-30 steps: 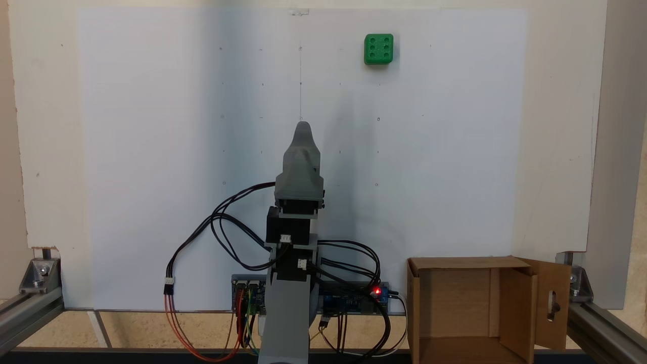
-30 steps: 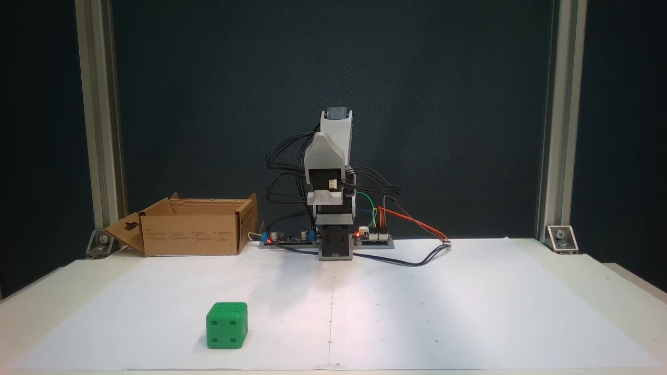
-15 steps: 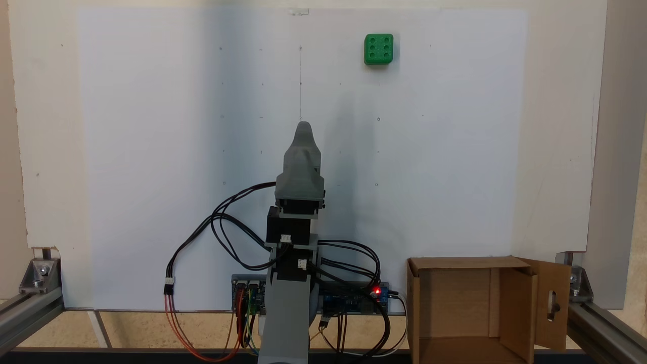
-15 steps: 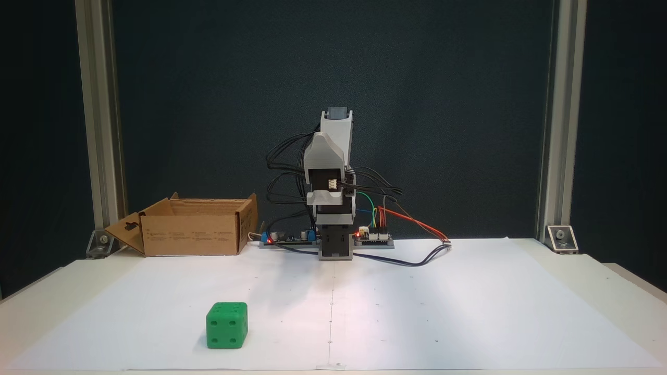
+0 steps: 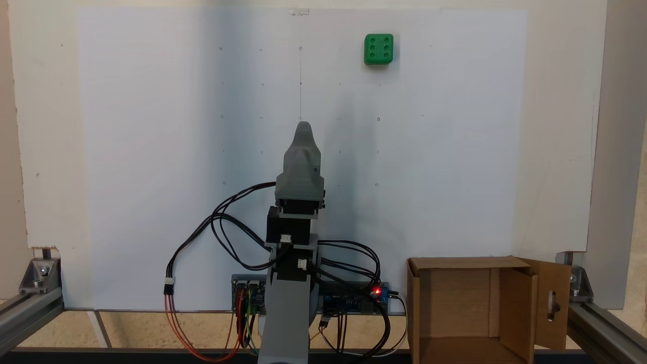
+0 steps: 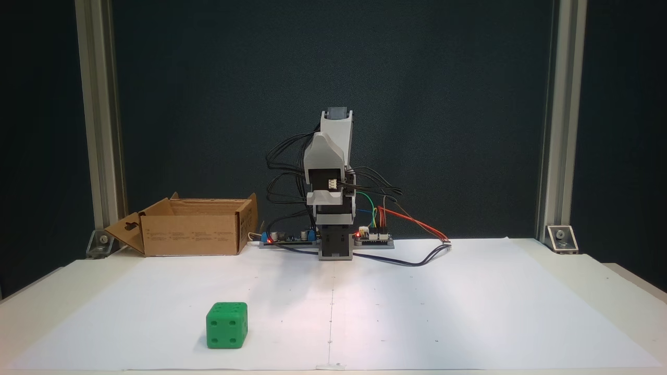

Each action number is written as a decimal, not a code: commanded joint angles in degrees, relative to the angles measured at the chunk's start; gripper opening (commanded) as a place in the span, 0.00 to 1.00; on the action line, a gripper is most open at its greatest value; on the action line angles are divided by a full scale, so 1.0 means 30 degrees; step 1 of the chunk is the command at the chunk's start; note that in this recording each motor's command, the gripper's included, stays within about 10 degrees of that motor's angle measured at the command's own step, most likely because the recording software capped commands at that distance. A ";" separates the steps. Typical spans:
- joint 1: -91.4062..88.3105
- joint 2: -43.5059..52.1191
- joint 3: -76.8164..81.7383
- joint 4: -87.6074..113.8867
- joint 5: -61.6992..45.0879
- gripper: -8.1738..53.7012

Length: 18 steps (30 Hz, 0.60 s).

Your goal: Grasp a green dice and put it in the bin.

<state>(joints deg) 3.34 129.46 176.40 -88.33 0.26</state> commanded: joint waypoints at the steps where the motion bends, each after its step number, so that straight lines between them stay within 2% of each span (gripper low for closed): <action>1: 0.0000 0.2021 0.0967 -0.0498 -0.0117 0.85; 18: -0.0234 0.2021 0.0967 -0.0234 -0.0264 0.83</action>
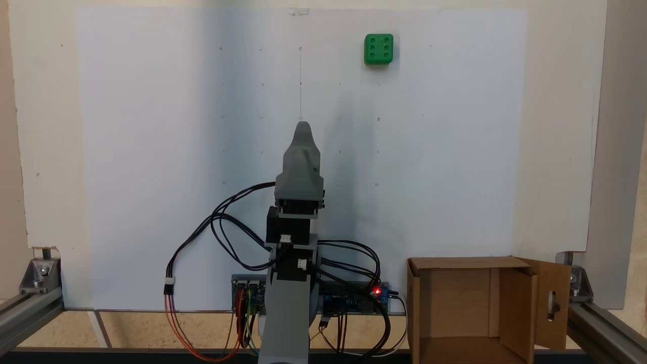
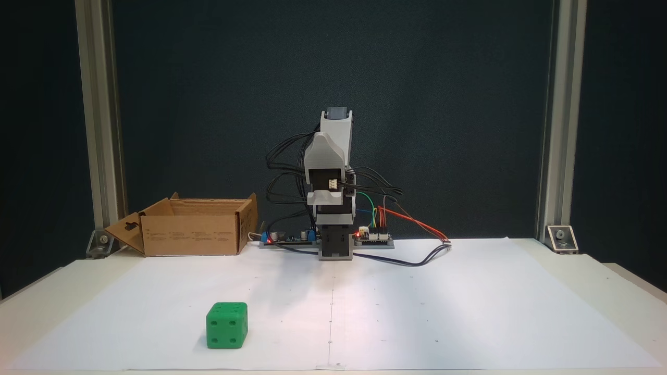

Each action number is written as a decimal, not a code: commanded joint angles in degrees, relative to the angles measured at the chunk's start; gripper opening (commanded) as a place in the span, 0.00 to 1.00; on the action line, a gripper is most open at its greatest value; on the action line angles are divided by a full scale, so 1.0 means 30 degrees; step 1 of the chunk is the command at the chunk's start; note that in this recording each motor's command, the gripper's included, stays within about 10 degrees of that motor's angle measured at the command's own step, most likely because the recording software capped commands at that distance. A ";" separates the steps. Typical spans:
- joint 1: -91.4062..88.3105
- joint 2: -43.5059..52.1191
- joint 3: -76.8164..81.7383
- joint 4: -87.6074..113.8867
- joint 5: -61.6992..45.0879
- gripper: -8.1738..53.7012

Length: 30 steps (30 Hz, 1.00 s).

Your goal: Grasp a green dice and put it in the bin.

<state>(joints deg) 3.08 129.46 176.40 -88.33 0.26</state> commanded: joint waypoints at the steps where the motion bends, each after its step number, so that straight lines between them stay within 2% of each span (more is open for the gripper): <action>1: -0.0146 0.2021 0.0937 -0.0117 -0.0264 0.82; 11: -0.1582 0.2021 0.0029 0.4307 -0.0264 0.82; 25: -0.0791 0.2139 -0.6709 2.0830 -0.0234 0.82; 30: -0.0439 0.2109 -1.1016 2.7298 0.0117 0.82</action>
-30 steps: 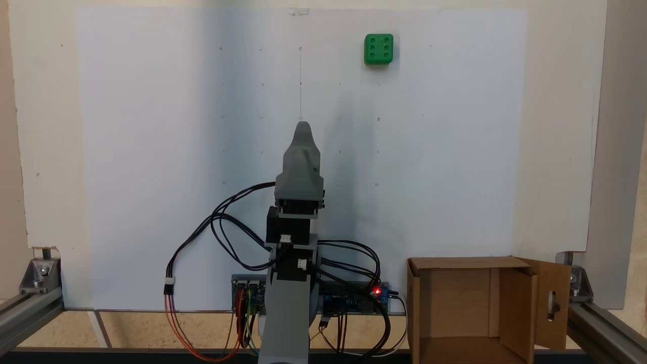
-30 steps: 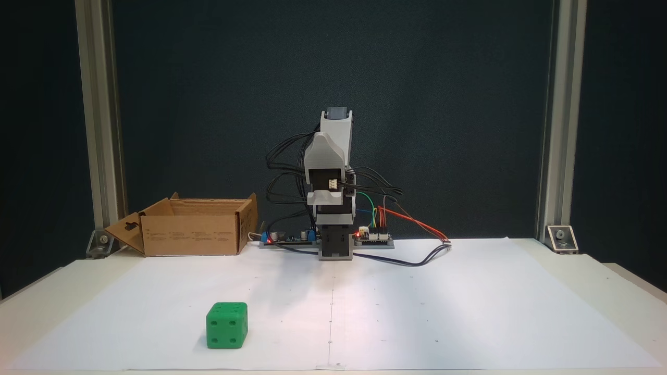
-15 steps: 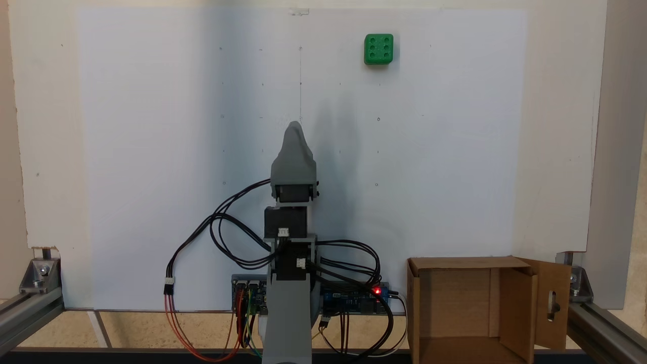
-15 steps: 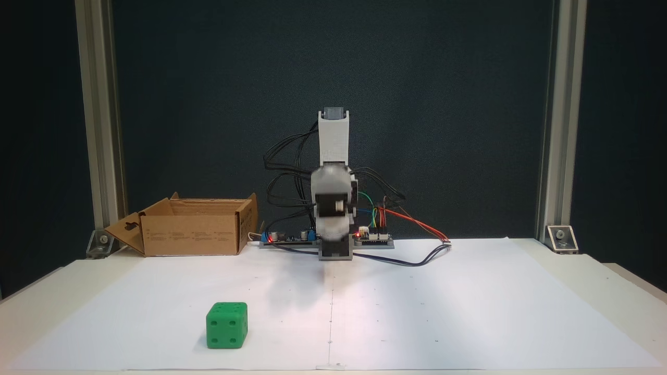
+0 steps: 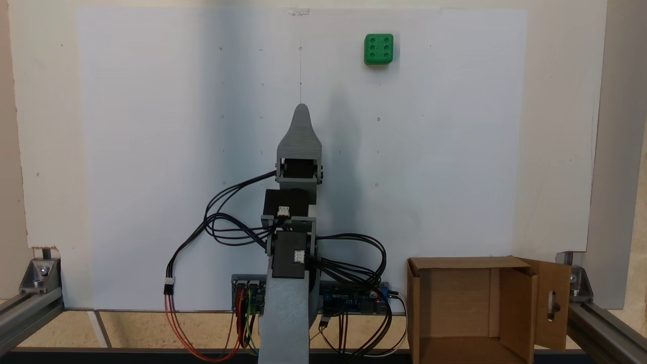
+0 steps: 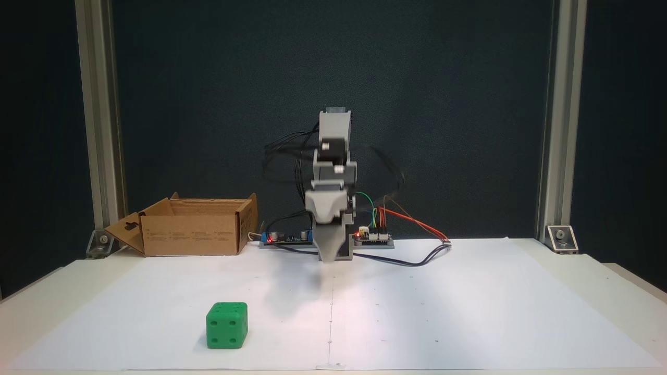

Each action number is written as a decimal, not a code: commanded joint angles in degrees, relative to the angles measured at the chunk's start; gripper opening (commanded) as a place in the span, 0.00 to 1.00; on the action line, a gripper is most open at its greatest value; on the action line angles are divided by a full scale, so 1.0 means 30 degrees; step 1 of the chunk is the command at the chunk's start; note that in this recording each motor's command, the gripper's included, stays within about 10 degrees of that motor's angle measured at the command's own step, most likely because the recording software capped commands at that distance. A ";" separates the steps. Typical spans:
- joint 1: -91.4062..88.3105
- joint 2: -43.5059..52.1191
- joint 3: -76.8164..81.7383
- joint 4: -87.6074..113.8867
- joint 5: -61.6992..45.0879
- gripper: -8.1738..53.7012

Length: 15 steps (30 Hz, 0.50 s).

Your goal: Grasp a green dice and put it in the bin.

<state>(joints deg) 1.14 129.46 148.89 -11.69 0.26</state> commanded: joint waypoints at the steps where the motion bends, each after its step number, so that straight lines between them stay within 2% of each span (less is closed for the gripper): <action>1: 0.0205 0.2080 -0.3018 0.3011 0.0352 0.82; 5: 0.0527 0.1729 -0.6914 0.7992 0.1055 0.82; 15: 0.2197 -0.4746 -1.6172 2.0120 0.2168 0.82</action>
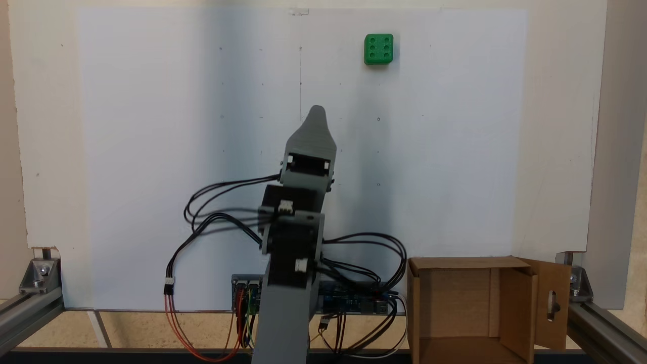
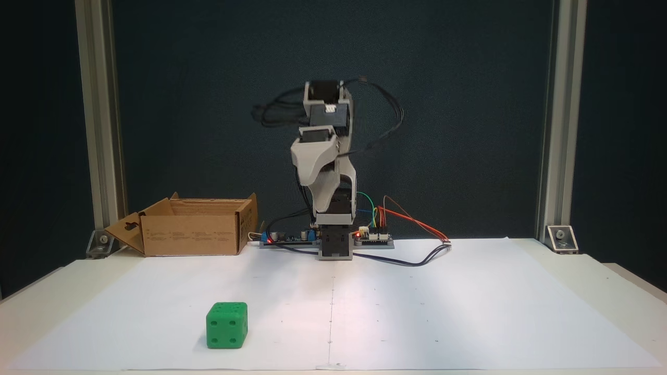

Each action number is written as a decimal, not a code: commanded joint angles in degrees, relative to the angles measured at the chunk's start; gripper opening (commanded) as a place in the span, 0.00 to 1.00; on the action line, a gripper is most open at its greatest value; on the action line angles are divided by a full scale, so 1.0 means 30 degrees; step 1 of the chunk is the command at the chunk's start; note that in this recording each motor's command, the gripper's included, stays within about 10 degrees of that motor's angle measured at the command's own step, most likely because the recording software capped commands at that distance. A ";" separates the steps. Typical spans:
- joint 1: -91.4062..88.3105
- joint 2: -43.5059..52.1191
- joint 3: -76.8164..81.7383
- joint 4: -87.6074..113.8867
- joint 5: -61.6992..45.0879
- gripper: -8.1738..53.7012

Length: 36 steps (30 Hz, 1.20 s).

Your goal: Grasp a green dice and put it in the bin.

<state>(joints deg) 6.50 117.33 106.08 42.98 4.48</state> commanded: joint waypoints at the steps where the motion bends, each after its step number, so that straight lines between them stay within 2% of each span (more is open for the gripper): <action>1: 0.0762 -0.1494 -0.3070 0.3011 0.0762 0.82; 7: 0.2168 -0.6328 -1.0277 0.9697 0.0586 0.82; 15: 0.3311 -1.2070 -1.9980 1.4004 -0.2139 0.82; 23: 0.3604 -1.4590 -2.4082 1.6289 -0.4951 0.83; 36: 0.5156 -1.9951 -2.7070 1.6605 -0.7471 0.84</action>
<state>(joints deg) 21.45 57.83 29.71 82.79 -13.71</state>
